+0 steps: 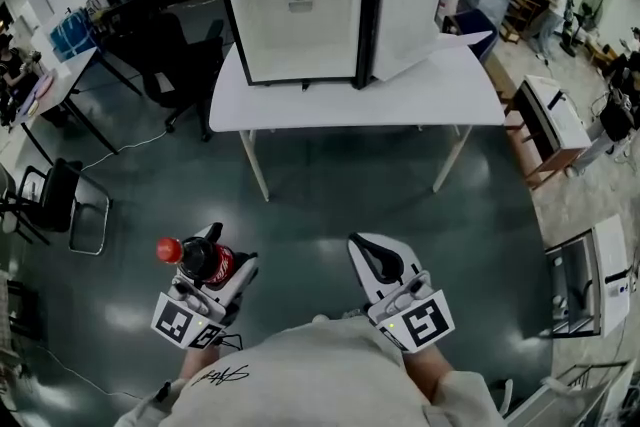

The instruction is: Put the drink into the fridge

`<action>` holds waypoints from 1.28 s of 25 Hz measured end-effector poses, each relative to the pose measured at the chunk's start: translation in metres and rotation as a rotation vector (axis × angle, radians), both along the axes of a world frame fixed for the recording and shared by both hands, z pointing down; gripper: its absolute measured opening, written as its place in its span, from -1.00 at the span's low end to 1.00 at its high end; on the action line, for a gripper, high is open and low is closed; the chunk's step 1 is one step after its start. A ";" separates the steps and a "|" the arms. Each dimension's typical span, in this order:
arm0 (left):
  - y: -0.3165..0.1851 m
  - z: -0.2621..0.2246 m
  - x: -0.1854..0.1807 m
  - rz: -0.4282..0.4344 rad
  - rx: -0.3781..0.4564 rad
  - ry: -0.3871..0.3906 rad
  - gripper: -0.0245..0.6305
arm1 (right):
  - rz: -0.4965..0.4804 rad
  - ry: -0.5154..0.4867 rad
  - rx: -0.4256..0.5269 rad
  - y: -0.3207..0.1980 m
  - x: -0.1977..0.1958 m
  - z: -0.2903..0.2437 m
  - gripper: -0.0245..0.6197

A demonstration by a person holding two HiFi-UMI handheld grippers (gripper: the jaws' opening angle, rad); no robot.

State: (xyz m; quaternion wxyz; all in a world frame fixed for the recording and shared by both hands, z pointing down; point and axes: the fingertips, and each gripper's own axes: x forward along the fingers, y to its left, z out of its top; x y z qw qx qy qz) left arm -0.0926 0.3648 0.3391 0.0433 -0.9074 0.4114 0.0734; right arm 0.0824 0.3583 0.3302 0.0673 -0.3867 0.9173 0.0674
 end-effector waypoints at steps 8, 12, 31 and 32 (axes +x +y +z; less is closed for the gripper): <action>0.000 0.009 0.005 0.037 -0.018 0.001 0.03 | 0.051 -0.008 -0.023 -0.002 0.007 0.007 -0.89; -0.007 0.011 0.010 0.045 -0.016 0.000 0.03 | 0.061 -0.008 -0.030 -0.009 0.012 0.011 -0.89; -0.095 0.004 0.021 0.003 -0.009 0.004 0.03 | 0.029 -0.006 -0.015 -0.111 0.024 0.003 -0.89; -0.101 0.002 0.023 0.004 -0.005 0.002 0.03 | 0.028 -0.006 -0.013 -0.118 0.025 0.002 -0.89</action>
